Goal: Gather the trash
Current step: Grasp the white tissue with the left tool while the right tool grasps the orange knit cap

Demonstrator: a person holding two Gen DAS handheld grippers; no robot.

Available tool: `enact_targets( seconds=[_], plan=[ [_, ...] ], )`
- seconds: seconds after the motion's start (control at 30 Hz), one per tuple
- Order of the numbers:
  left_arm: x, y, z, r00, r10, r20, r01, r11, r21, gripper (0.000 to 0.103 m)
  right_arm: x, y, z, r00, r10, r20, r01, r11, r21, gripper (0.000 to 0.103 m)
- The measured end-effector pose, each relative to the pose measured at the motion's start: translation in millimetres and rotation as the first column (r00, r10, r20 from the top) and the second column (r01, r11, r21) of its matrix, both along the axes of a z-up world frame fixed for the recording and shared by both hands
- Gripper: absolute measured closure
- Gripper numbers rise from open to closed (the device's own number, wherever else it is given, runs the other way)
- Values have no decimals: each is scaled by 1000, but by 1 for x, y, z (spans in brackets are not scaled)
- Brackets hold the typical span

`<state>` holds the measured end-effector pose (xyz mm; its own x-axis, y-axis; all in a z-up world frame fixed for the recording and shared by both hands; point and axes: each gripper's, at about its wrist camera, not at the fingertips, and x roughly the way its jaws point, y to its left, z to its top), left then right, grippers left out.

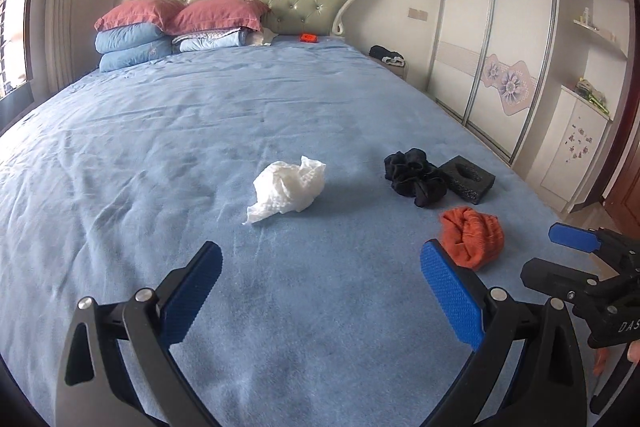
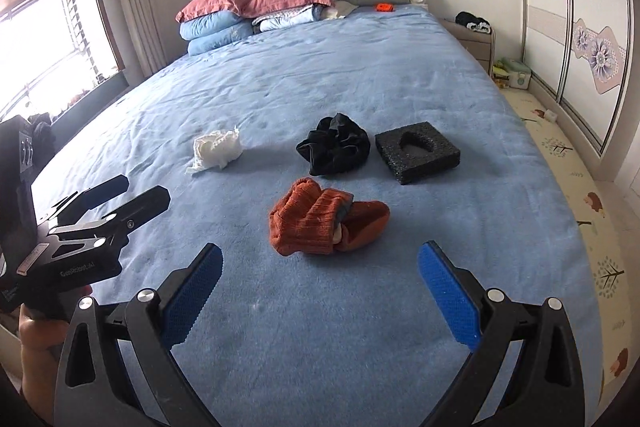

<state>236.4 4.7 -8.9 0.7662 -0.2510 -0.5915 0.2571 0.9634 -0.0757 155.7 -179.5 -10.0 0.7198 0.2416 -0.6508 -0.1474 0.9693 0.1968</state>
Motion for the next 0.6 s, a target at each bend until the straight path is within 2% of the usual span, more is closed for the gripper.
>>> enact_targets(
  seconds=[0.2,0.27,0.33,0.4,0.43,0.6],
  plan=[
    [26,10,-8,999,-9,-53,8,1000,-16,4,36,14,-9,998,-19,-57,15,998,-63,8],
    [34,12,-10,997,-9,-71,6,999,-33,4,47,17,-16,996,-33,-88,26,996,-84,15],
    [41,14,-11,996,-7,-84,3,999,-45,4,53,20,-22,993,-27,-112,17,995,-97,38],
    [49,14,-12,996,-1,-94,-3,999,-40,4,55,18,-25,993,-22,-120,13,997,-80,46],
    [54,13,-12,995,1,-98,-4,1000,-30,4,54,17,-24,993,-16,-113,9,998,-62,54],
    [78,7,-17,994,14,-110,-12,1000,15,4,49,13,-17,998,1,-66,-2,1000,-13,59]
  ],
)
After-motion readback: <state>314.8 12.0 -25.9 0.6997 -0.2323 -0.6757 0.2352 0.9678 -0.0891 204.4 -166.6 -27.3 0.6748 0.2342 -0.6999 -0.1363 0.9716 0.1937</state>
